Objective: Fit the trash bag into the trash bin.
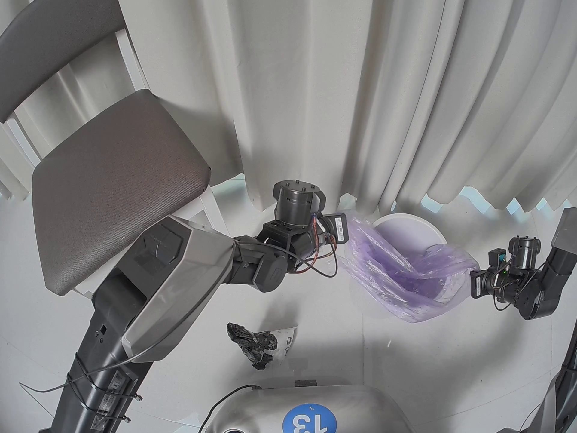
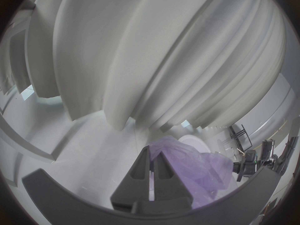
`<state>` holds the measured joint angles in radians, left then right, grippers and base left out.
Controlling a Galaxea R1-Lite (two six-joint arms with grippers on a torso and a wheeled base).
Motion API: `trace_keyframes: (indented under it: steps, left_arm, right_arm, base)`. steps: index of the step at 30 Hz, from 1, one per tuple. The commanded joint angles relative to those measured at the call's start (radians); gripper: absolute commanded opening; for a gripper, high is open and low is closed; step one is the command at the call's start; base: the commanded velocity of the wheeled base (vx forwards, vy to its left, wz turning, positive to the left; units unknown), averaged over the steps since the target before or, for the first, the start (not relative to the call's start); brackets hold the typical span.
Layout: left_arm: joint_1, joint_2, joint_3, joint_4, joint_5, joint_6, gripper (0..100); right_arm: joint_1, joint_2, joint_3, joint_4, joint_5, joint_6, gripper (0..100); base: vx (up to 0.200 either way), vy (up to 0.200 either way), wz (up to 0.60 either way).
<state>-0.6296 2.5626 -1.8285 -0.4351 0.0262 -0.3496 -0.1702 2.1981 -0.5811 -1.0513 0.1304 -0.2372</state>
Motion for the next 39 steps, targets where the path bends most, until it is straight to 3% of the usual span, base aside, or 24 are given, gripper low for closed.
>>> trace_keyframes:
  steps: [1, 9, 14, 21, 31, 39]
  left_arm:
    - [0.002, -0.176, 0.273, -0.017, 0.003, -0.003, 0]
    - [-0.021, -0.351, 0.638, -0.168, -0.008, -0.002, 0]
    - [-0.032, -0.367, 0.719, -0.215, -0.006, -0.002, 0]
    - [-0.021, -0.223, 0.552, -0.246, -0.002, 0.0, 0]
    - [0.008, 0.005, 0.147, -0.091, -0.005, 0.009, 0]
    - [0.007, 0.025, 0.126, -0.076, -0.008, 0.009, 0]
  right_arm:
    - [-0.034, -0.159, 0.066, 0.148, 0.001, -0.103, 0]
    - [-0.049, -0.261, 0.098, 0.312, 0.011, -0.223, 0]
    - [-0.048, -0.248, 0.102, 0.303, 0.003, -0.251, 0]
    - [-0.043, -0.175, 0.067, 0.243, -0.003, -0.223, 0]
    - [-0.012, 0.068, 0.03, -0.03, -0.018, -0.125, 0]
    - [-0.02, 0.063, 0.044, -0.027, -0.006, -0.122, 0]
  base:
    - [0.0, 0.0, 0.0]
    - [0.0, 0.0, 0.0]
    - [0.0, 0.0, 0.0]
    - [0.0, 0.0, 0.0]
    - [0.0, 0.0, 0.0]
    - [0.0, 0.0, 0.0]
